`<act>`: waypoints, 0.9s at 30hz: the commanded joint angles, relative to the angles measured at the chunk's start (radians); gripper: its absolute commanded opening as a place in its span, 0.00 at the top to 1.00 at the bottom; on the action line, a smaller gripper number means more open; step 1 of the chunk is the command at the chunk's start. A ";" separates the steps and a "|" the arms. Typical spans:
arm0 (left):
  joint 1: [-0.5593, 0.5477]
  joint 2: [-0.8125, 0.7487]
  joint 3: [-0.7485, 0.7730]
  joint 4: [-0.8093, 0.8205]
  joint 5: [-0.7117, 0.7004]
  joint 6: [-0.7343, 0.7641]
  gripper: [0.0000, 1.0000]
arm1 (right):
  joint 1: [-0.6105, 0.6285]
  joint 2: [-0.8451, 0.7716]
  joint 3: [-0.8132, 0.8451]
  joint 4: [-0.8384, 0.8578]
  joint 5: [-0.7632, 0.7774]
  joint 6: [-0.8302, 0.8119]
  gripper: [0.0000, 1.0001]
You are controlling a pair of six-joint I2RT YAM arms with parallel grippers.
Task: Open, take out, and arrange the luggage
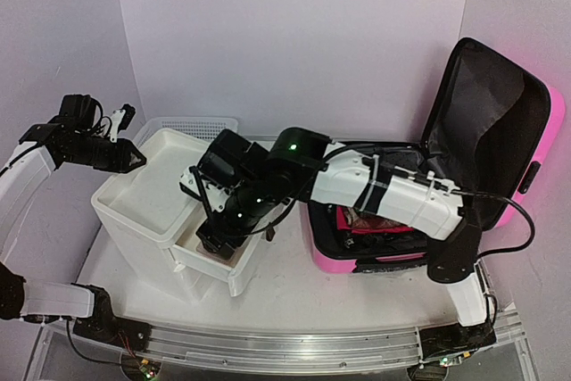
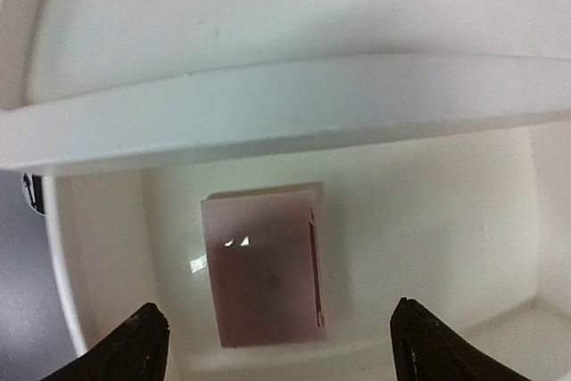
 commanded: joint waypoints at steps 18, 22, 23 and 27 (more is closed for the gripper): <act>-0.004 0.029 -0.074 -0.124 0.180 -0.130 1.00 | -0.517 -0.556 -0.731 0.175 0.264 0.022 0.02; -0.005 0.028 -0.073 -0.125 0.176 -0.127 1.00 | -0.517 -0.410 -0.631 0.067 0.428 -0.127 0.07; -0.005 0.030 -0.074 -0.124 0.179 -0.127 1.00 | -0.517 -0.381 -0.612 0.047 0.457 -0.151 0.09; -0.005 0.037 -0.070 -0.124 0.182 -0.125 1.00 | -0.517 -0.307 -0.582 0.015 0.532 -0.197 0.19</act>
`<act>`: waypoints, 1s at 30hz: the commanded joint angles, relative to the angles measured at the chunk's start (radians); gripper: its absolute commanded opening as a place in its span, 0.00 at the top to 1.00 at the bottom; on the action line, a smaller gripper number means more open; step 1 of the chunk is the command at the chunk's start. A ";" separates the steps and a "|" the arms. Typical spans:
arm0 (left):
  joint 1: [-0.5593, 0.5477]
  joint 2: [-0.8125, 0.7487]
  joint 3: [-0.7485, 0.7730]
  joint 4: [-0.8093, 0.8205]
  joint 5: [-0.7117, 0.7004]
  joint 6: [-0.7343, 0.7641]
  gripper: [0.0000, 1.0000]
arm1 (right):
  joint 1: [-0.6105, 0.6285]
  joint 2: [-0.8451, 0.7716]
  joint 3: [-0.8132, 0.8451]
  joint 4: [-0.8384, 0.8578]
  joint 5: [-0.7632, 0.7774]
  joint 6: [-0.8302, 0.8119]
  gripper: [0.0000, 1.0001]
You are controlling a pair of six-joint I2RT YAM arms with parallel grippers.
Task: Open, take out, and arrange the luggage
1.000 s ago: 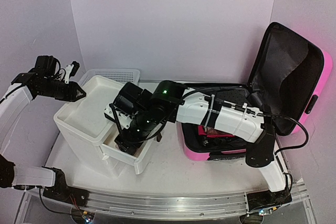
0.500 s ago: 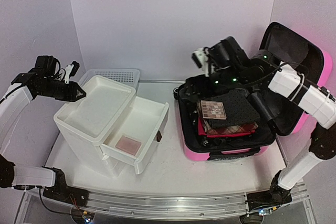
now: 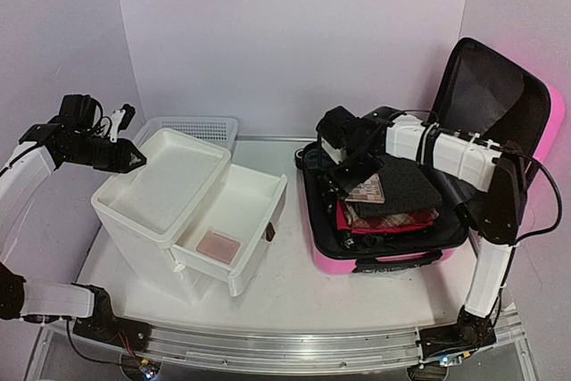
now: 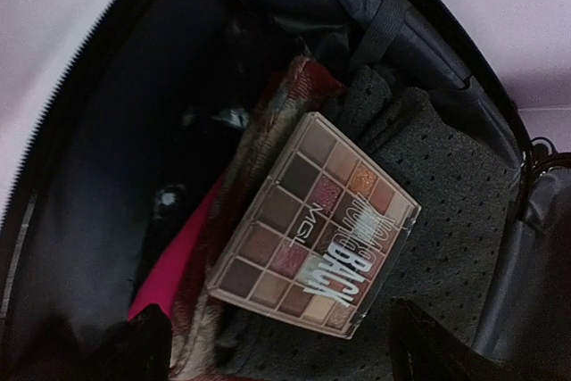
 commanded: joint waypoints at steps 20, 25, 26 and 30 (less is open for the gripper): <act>-0.006 0.034 -0.068 -0.127 0.188 -0.123 1.00 | 0.014 0.147 0.089 -0.061 0.071 -0.140 0.16; -0.005 0.036 -0.063 -0.127 0.185 -0.122 1.00 | 0.015 0.159 0.076 -0.053 0.122 -0.167 0.11; -0.005 0.037 -0.063 -0.128 0.186 -0.122 1.00 | 0.015 0.160 0.074 -0.047 0.159 -0.166 0.11; -0.004 0.039 -0.063 -0.127 0.190 -0.122 1.00 | 0.016 0.159 0.080 -0.045 0.314 -0.149 0.12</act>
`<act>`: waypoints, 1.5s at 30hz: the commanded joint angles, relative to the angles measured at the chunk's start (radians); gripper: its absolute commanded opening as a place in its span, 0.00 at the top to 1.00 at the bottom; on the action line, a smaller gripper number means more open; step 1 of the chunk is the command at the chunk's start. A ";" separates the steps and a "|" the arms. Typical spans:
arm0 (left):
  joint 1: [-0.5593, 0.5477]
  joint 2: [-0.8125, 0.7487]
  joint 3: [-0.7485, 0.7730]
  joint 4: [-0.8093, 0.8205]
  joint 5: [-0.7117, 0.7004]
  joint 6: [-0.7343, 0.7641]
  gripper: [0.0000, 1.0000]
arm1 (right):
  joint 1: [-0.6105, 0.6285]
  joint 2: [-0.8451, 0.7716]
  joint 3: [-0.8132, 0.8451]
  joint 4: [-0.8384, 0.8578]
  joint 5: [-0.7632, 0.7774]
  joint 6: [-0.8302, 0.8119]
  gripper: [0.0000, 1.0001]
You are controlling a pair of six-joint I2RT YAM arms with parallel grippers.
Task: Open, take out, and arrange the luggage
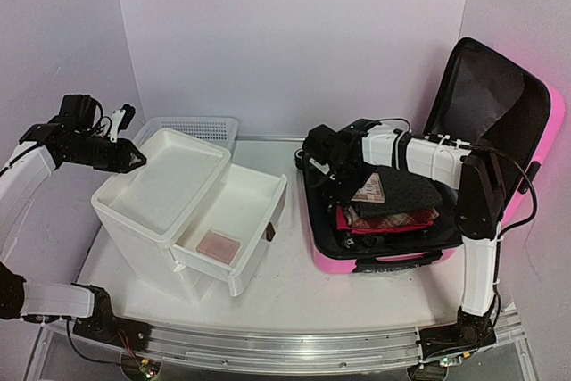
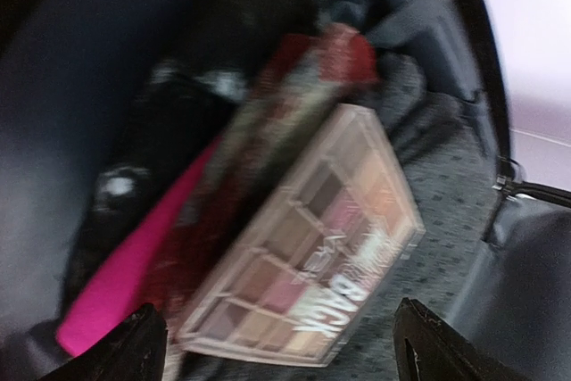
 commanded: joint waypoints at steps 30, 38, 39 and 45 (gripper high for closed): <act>-0.005 0.028 -0.081 -0.126 0.197 -0.119 1.00 | -0.078 -0.491 -0.383 -0.075 -0.113 0.541 0.02; -0.006 0.029 -0.085 -0.124 0.212 -0.122 1.00 | -0.139 -0.664 -0.614 0.289 -0.467 0.915 0.04; -0.005 0.030 -0.084 -0.123 0.215 -0.122 1.00 | -0.145 -0.667 -0.640 0.366 -0.476 0.975 0.07; -0.005 0.003 -0.079 -0.125 0.218 -0.119 1.00 | -0.239 -0.580 -0.566 0.432 -0.388 1.068 0.26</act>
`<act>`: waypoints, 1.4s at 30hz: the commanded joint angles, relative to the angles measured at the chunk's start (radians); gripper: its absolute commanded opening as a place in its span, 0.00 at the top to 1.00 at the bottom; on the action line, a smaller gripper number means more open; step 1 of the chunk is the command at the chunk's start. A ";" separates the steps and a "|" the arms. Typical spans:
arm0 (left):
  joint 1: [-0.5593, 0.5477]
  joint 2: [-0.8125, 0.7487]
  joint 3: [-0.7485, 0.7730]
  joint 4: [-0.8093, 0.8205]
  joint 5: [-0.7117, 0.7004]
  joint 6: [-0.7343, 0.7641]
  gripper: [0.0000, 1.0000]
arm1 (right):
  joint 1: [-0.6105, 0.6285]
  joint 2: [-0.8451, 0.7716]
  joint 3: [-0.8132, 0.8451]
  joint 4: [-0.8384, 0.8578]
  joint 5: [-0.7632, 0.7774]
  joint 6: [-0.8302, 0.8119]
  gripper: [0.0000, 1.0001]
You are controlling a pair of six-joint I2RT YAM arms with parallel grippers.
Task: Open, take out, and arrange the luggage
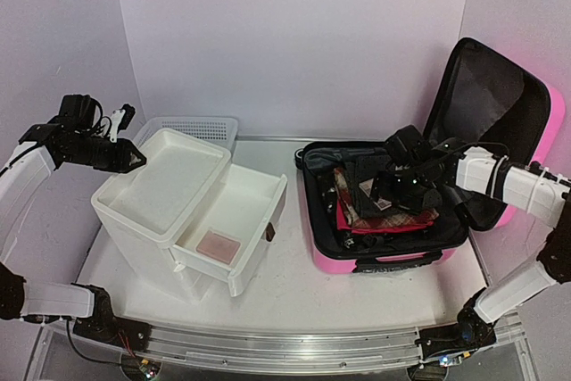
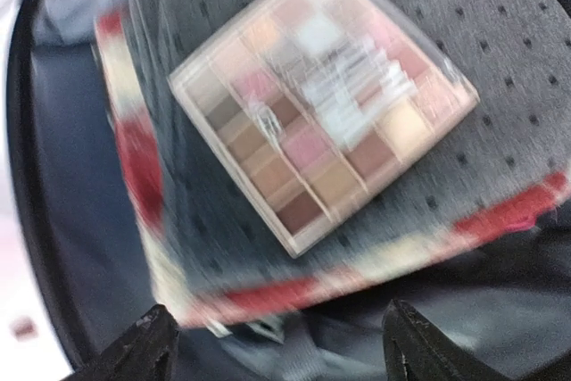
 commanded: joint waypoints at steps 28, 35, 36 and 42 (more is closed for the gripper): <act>-0.007 0.028 -0.063 -0.126 0.211 -0.112 1.00 | -0.255 0.072 -0.094 0.346 -0.081 0.313 0.29; -0.006 0.030 -0.061 -0.126 0.214 -0.116 1.00 | -0.266 0.083 -0.183 0.528 -0.115 0.450 0.27; -0.006 0.028 -0.060 -0.126 0.214 -0.116 1.00 | -0.269 0.093 -0.193 0.562 -0.123 0.459 0.27; -0.007 0.020 -0.059 -0.127 0.209 -0.113 1.00 | -0.281 0.143 -0.236 0.776 -0.187 0.451 0.29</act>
